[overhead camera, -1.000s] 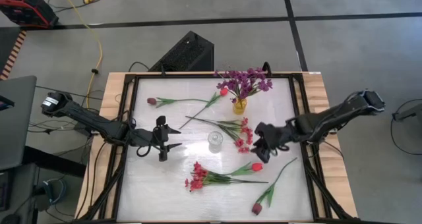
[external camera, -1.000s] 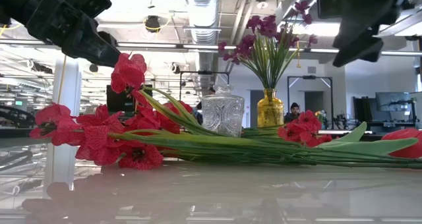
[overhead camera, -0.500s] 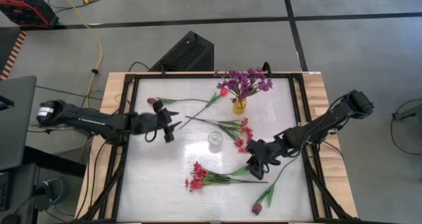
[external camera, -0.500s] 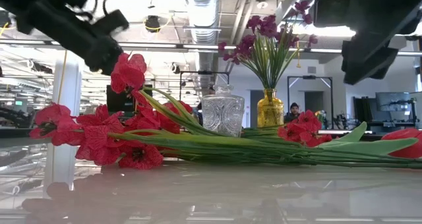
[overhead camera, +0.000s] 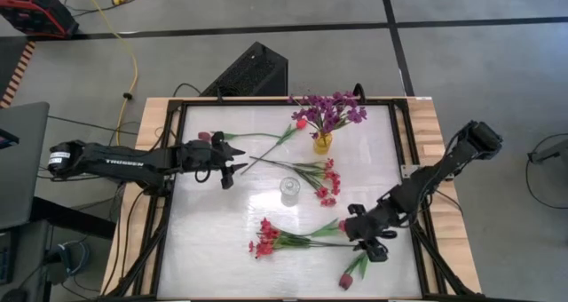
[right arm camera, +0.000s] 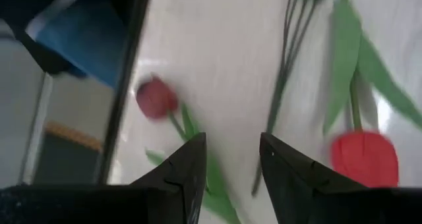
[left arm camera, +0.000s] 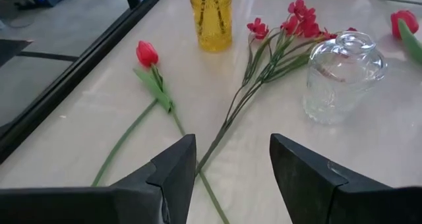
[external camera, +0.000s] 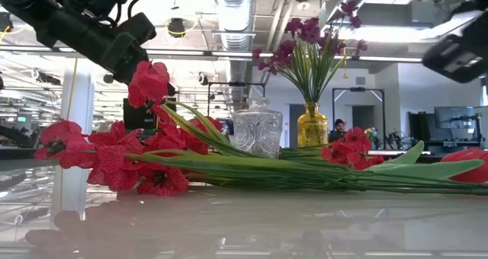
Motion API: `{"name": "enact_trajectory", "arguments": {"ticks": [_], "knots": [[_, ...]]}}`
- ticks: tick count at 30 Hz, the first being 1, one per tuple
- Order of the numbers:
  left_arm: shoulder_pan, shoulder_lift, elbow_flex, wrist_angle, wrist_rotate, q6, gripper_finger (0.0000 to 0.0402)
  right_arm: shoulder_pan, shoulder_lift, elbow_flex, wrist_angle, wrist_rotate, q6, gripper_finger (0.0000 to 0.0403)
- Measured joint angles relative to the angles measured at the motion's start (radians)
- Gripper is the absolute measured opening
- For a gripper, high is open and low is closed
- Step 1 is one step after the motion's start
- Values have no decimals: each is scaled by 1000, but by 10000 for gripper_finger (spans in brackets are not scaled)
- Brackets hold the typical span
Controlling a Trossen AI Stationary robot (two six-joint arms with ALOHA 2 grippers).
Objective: Sort flowers into vase by color
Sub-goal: Put the right purple flower into the yellow vase
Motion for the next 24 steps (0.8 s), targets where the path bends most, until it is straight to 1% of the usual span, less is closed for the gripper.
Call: {"name": "enact_trajectory", "arguments": {"ticks": [6,11,13,21,24], "knots": [[0,0,0,9,0,8,183,60,0,-1,-115,0,-4,166],[0,0,0,14,-1,22,183,96,0,-1,-124,-1,-120,166],[0,0,0,13,-1,19,183,102,0,-1,-135,-1,-146,166],[0,0,0,11,-1,12,183,103,0,-1,-180,-1,-150,166],[0,0,0,10,0,1,183,104,16,-7,-185,-1,-178,166]]}}
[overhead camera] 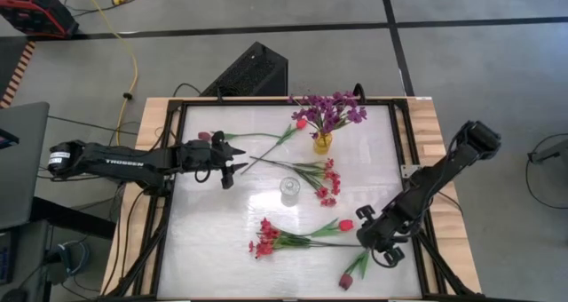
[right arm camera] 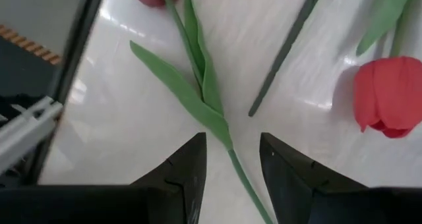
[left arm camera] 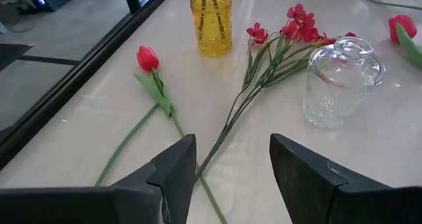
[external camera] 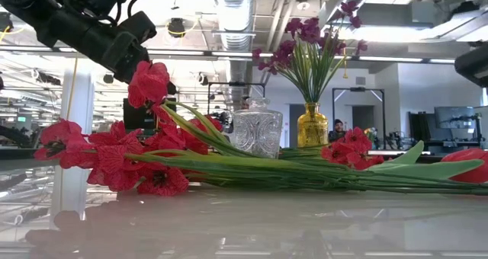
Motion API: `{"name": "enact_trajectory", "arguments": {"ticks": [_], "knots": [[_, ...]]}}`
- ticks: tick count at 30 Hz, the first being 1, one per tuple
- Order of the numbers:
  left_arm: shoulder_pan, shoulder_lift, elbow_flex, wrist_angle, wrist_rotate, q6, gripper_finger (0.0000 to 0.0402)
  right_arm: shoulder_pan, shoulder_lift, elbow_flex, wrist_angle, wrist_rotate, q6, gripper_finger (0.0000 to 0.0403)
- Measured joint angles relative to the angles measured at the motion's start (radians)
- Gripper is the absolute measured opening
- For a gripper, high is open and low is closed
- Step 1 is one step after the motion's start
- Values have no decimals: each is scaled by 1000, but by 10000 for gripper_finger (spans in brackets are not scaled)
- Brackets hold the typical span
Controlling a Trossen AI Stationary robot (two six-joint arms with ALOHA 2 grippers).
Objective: Sort flowers into vase by color
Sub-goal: Put the right purple flower into the yellow vase
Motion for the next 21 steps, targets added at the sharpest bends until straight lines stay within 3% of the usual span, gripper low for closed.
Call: {"name": "enact_trajectory", "arguments": {"ticks": [12,16,21], "knots": [[0,0,0,-2,0,33,183,70,217,-4,26,-2,-8,166],[0,0,0,-1,-1,44,183,96,278,3,17,42,-12,163],[0,0,0,0,0,25,183,104,278,6,18,110,44,110]]}}
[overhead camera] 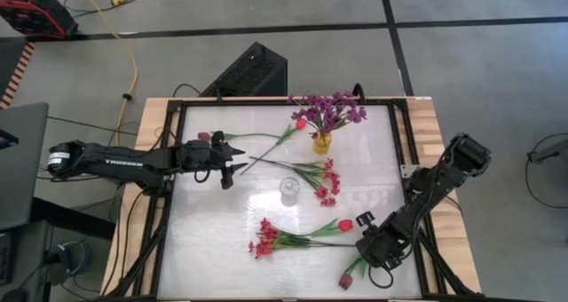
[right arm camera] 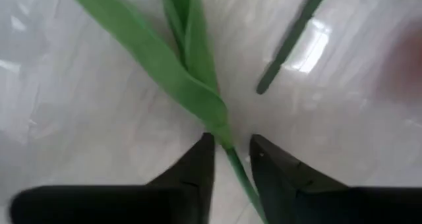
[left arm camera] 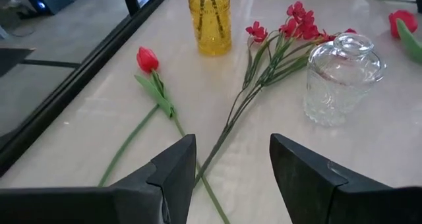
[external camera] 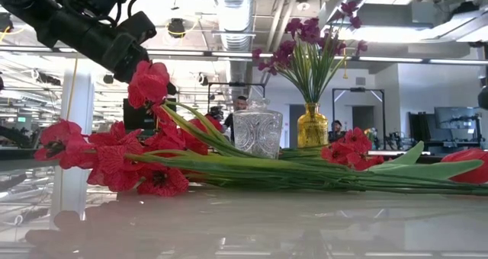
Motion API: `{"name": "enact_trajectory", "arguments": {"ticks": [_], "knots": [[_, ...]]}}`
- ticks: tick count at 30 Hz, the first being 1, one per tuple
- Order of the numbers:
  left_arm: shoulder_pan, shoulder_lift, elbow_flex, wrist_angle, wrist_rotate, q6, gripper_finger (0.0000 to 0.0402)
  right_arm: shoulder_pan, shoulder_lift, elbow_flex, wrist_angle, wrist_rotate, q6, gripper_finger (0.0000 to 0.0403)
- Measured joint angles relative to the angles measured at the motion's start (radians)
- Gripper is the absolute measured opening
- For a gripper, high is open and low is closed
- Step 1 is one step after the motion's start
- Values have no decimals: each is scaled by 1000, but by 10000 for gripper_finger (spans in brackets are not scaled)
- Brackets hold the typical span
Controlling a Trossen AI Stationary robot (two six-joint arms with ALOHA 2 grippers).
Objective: Sort flowers into vase by color
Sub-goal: Put the right purple flower into the yellow vase
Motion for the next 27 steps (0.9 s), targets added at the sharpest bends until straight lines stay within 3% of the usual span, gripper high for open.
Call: {"name": "enact_trajectory", "arguments": {"ticks": [5,8,12,16,21,27], "knots": [[0,0,0,4,-1,-34,183,-16,-77,44,-32,-12,35,22],[0,0,1,31,0,-43,183,-26,-169,104,-48,-2,45,24],[0,0,1,77,0,-83,183,-39,-252,157,-15,103,-6,25],[0,0,1,125,2,-129,183,-64,-341,187,169,324,-200,23],[0,0,1,177,11,-223,183,-142,-387,139,437,565,-589,23],[0,0,1,181,90,-300,183,-329,-436,43,722,652,-818,23]]}}
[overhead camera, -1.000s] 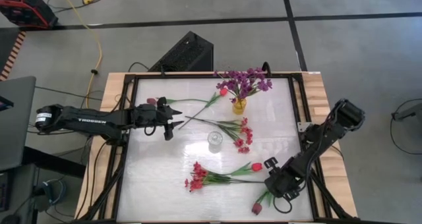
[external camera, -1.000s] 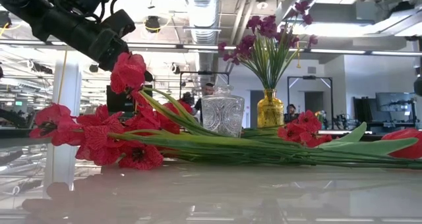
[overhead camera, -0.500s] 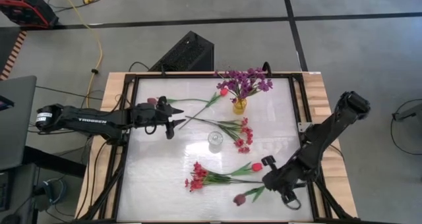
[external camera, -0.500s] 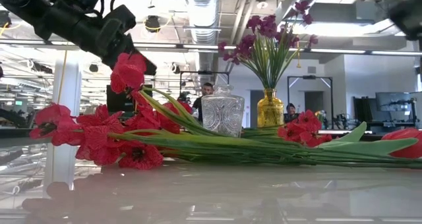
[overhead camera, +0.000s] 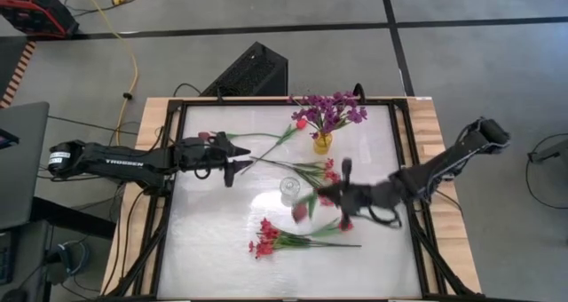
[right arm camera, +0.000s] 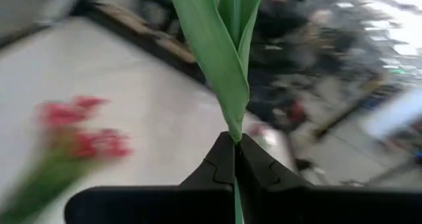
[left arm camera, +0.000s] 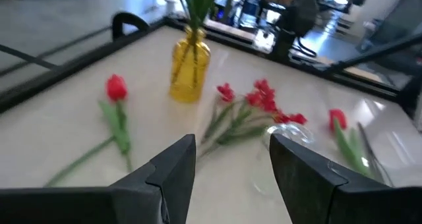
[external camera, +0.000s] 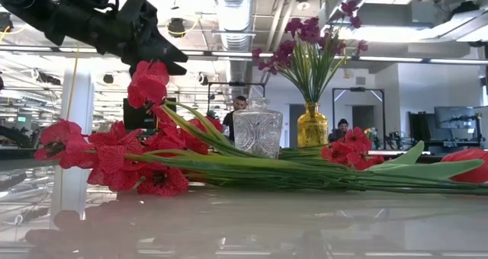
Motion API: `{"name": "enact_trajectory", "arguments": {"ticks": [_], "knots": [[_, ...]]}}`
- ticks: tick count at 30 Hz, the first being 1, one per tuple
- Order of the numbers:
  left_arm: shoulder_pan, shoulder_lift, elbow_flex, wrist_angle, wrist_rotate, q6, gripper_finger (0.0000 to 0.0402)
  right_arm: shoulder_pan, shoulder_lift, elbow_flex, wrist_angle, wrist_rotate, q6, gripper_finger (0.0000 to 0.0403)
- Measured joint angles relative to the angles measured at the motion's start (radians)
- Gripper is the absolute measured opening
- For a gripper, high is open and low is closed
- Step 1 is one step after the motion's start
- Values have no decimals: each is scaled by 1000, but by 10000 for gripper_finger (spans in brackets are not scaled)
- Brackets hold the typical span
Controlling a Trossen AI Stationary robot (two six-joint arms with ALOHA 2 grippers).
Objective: Sort flowers into vase by color
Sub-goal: Put the right purple flower into the yellow vase
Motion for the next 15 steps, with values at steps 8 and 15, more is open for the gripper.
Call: {"name": "enact_trajectory", "arguments": {"ticks": [8,15], "knots": [[0,0,0,-7,8,52,183,-199,-134,-220,478,-33,-155,23],[-1,0,0,-6,9,91,183,-394,-108,-440,920,-150,-153,23]]}}
